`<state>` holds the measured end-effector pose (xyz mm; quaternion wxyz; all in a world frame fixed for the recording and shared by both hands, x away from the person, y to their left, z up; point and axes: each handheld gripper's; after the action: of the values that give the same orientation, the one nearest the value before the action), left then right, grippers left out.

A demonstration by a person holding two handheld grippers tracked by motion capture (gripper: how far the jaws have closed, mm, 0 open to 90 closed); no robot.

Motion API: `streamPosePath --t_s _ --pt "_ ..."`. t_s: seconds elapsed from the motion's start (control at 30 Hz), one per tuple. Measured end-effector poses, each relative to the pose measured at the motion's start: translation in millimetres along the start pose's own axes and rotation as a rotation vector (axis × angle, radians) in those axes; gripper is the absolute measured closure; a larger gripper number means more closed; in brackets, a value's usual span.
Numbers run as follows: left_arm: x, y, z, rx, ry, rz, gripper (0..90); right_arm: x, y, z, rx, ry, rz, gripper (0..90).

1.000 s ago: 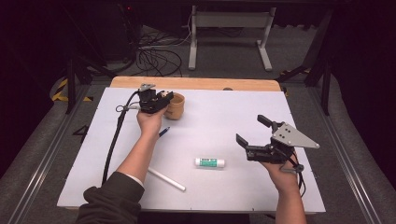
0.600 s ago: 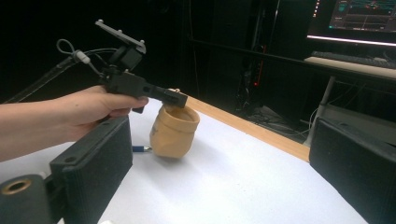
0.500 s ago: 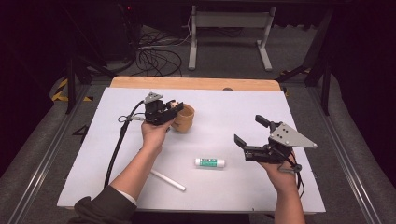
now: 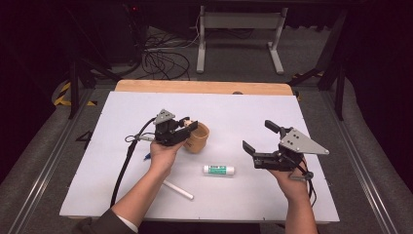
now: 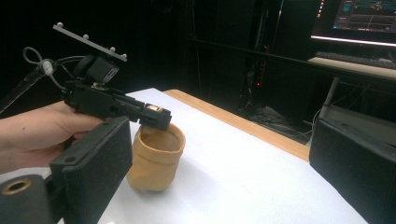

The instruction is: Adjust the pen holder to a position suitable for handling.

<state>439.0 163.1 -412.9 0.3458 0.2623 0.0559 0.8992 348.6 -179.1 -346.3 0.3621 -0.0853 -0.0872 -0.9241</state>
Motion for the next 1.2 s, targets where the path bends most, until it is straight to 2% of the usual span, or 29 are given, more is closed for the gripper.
streamPosePath --t_s 0.07,0.1,0.3,0.43,0.57,0.8,0.83,0.97,1.1,1.17,1.2 --pt "0.1 0.3 -1.5 0.010 0.004 -0.004 56.1 -0.4 -0.8 0.3 0.000 -0.001 0.003 6.8" --pt "0.4 -0.2 -6.0 0.031 0.010 -0.018 56.1 -0.5 -1.2 0.6 0.001 0.000 0.004 6.8" --pt "0.8 0.0 -17.6 0.049 0.012 -0.011 56.1 -1.2 -1.2 0.3 0.005 -0.003 0.005 6.8" --pt "1.9 1.4 -22.4 0.058 0.006 -0.022 56.1 -0.9 -1.5 0.5 0.005 -0.002 0.004 6.8" --pt "6.5 5.9 -25.9 0.030 -0.005 -0.004 56.0 -1.7 -1.7 0.3 0.008 -0.004 0.006 6.8" --pt "12.3 4.0 -26.3 -0.007 -0.042 -0.004 54.6 -2.3 -3.1 0.5 0.009 -0.006 0.009 6.8" --pt "14.7 3.8 -26.0 -0.037 -0.043 0.007 53.3 -2.3 -3.2 0.5 0.010 -0.006 0.008 6.8" --pt "20.3 3.0 -25.1 -0.064 -0.038 0.025 45.7 -2.5 -3.6 0.8 0.011 -0.003 0.012 6.8" --pt "31.2 0.1 -23.6 -0.126 -0.027 0.049 40.5 -2.9 -4.1 0.7 0.012 -0.007 0.013 6.8" --pt "33.4 0.0 -23.3 -0.138 -0.026 0.056 37.8 -3.3 -4.3 0.7 0.015 -0.008 0.013 6.8" --pt "37.0 0.4 -23.0 -0.166 -0.025 0.064 37.0 -3.4 -4.2 0.7 0.015 -0.008 0.013 6.8"
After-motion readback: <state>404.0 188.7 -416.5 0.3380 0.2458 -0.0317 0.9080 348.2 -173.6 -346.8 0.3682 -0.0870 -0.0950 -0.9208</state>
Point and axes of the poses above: each handheld gripper's, and its own axes: x roughly backward along the jaws, z roughly out of its top, y roughly to its right, and after that the axes turned 6 degrees about -y, right-handed
